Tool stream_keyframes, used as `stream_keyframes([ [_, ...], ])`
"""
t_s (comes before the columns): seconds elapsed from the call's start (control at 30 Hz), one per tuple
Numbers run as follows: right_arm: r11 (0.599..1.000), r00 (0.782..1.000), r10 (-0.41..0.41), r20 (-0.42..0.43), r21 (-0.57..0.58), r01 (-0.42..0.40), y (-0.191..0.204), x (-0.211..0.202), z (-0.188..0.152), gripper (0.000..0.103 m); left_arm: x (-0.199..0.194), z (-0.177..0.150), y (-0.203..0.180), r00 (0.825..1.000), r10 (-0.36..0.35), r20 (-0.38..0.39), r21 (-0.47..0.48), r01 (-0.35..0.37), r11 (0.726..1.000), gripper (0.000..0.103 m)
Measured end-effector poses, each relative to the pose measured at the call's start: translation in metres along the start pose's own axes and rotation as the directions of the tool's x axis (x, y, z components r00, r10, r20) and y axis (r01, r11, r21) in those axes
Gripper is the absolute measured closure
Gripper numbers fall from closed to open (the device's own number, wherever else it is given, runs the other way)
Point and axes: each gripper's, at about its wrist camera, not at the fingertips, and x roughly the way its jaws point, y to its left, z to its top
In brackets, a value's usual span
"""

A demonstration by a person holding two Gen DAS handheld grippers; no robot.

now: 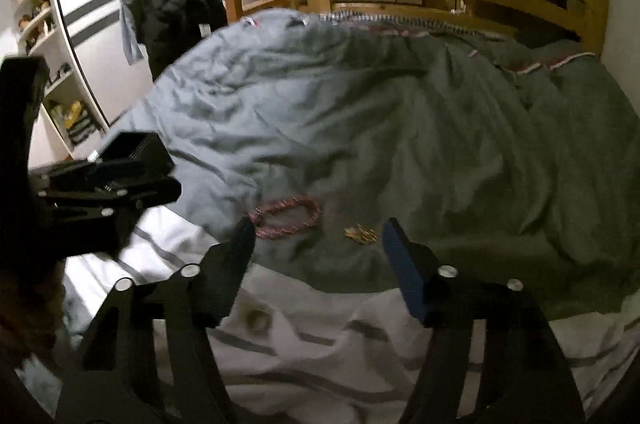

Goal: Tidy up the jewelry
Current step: 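Grasp the pink bead bracelet with the left tool while the right tool grasps the gold charm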

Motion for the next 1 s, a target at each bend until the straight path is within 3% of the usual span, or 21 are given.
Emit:
stream_keyframes([
  [0.3,0.999,0.996,-0.013,-0.085,0.028,0.015,-0.019,0.067,-0.010,0.064,0.060,0.005,-0.020,0.997,-0.026,-0.066,0.073,0.031,0.997,0.041],
  [0.53,0.998,0.985,-0.020,-0.171,0.055,0.030,-0.032,0.109,-0.021,0.067,0.093,-0.001,-0.032,0.992,-0.064,-0.109,0.121,0.077,0.990,0.048],
  [0.6,0.998,0.985,-0.015,-0.172,0.058,0.026,-0.033,0.111,-0.020,0.072,0.098,-0.002,-0.032,0.989,-0.090,-0.116,0.103,0.102,0.989,0.049],
  [0.73,0.997,0.989,-0.005,-0.149,0.081,0.017,-0.037,0.109,-0.019,0.083,0.112,-0.006,-0.030,0.982,-0.103,-0.155,0.107,0.121,0.987,0.081],
  [0.8,0.996,0.992,-0.001,-0.124,0.092,0.012,-0.038,0.104,-0.017,0.088,0.110,-0.004,-0.028,0.976,-0.139,-0.166,0.089,0.155,0.984,0.092],
  [1.0,0.987,0.999,0.000,-0.039,0.158,0.006,-0.048,0.083,-0.007,0.089,0.102,-0.005,-0.029,0.980,-0.123,-0.154,0.099,0.139,0.985,0.095],
])
